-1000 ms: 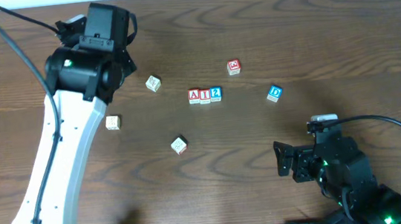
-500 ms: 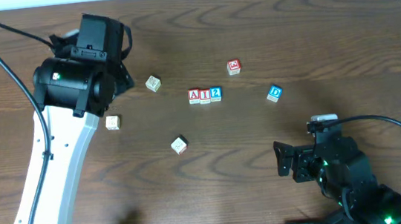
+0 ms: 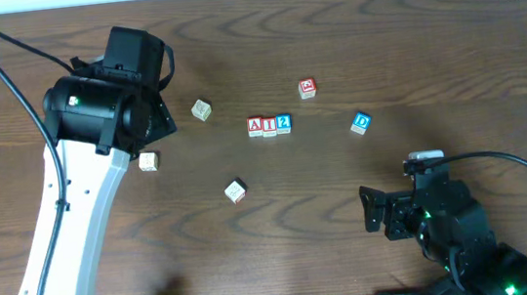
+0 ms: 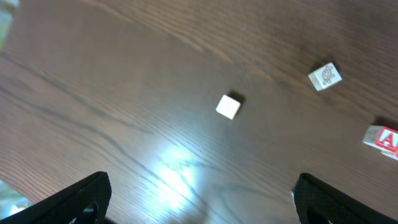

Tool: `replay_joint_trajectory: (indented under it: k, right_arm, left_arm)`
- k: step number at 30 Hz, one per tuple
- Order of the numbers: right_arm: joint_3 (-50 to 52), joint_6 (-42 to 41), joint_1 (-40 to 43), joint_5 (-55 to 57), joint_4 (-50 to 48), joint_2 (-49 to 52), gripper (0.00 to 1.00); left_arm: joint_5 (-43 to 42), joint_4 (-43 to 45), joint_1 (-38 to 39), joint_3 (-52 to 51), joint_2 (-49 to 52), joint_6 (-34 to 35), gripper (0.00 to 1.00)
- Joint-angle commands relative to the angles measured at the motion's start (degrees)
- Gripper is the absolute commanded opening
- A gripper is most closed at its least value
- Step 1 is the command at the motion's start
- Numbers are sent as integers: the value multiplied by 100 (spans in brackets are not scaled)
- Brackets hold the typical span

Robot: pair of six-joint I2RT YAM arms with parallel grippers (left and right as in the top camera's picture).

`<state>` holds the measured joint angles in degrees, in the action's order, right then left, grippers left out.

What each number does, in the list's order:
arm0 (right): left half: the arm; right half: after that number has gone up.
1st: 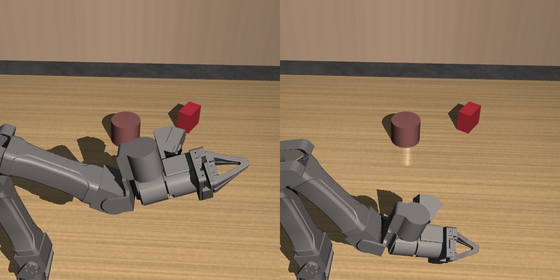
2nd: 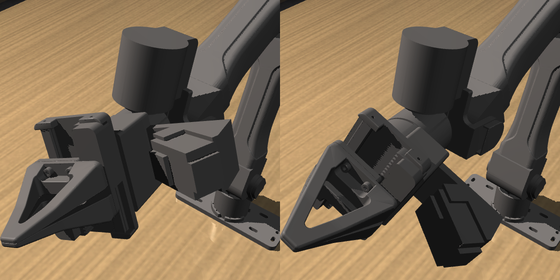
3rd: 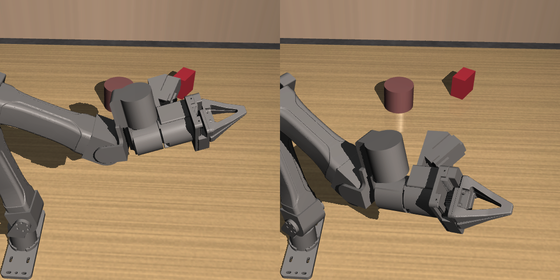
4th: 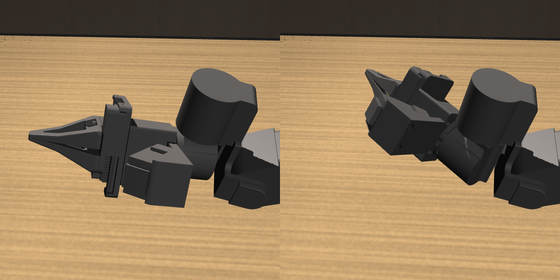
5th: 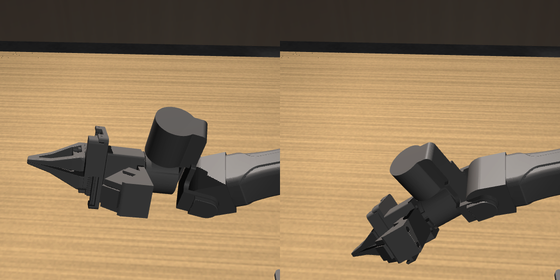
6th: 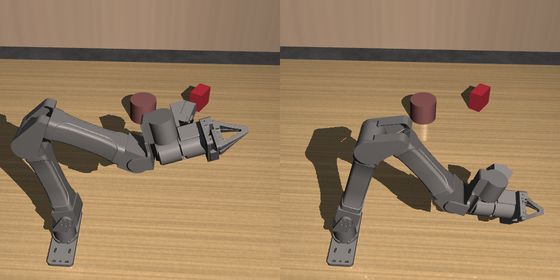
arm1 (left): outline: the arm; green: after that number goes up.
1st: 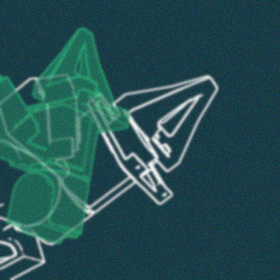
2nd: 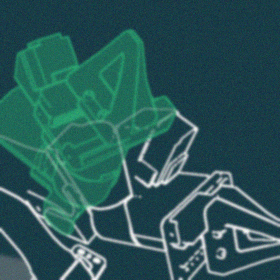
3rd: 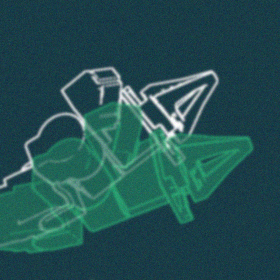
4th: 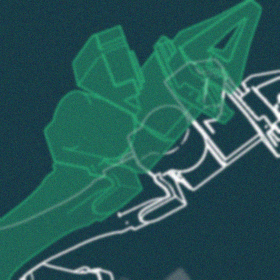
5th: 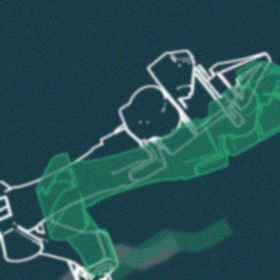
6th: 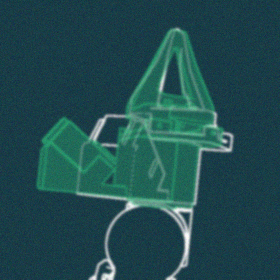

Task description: Spell out Ai2

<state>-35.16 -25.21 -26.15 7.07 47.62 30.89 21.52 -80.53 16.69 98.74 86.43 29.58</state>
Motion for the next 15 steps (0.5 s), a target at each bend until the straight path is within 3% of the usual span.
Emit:
replay_joint_trajectory:
  k: [1,5,15]
  right_arm:
    - [2,-46,26,-2,0,-13,99]
    - [2,-46,26,-2,2,-13,99]
    - [2,-46,26,-2,2,-13,99]
  left_arm:
    - [332,188,-61,118,-398,-901,95]
    - [282,605,-219,118,-1220,-1801,96]
    - [-522,468,-1239,-144,-3012,-2767,95]
